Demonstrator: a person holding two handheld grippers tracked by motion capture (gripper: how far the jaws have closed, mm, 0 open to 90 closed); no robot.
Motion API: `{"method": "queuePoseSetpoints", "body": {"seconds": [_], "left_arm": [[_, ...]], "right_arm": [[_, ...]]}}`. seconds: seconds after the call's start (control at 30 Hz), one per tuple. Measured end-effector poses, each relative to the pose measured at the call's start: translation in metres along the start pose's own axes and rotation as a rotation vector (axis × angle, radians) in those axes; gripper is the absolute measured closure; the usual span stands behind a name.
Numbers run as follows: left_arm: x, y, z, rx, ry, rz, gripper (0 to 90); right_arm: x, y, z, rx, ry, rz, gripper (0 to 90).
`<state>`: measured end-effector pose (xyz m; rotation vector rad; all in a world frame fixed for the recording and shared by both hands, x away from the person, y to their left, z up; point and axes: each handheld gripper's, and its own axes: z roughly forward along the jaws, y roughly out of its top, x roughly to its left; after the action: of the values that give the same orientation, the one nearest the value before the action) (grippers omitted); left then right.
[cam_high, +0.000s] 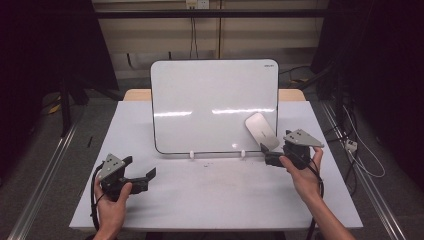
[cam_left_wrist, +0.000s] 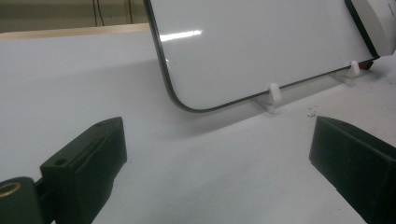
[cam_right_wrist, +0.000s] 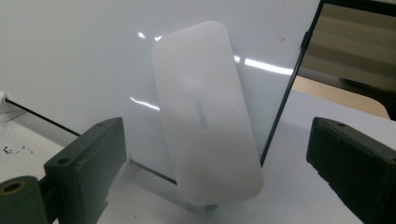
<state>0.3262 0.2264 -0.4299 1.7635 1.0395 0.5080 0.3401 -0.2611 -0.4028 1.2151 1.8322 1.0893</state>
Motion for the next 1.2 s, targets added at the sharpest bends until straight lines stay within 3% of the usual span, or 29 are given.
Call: {"method": "queuePoseSetpoints", "body": {"seconds": [0.37,0.63,1.2], "left_arm": [[-0.002,0.0,0.0,0.002,0.007,0.013,4.1],[-0.004,-0.001,-0.001,0.01,0.004,0.02,4.1],[-0.005,-0.003,-0.001,0.018,0.014,0.014,4.5]], "right_arm": [[-0.001,-0.014,-0.02,-0.01,-0.009,0.021,5.1],[-0.005,-0.026,-0.026,0.006,-0.015,0.058,5.6],[-0.01,-0.054,-0.039,0.019,-0.05,0.073,6.3]]}}
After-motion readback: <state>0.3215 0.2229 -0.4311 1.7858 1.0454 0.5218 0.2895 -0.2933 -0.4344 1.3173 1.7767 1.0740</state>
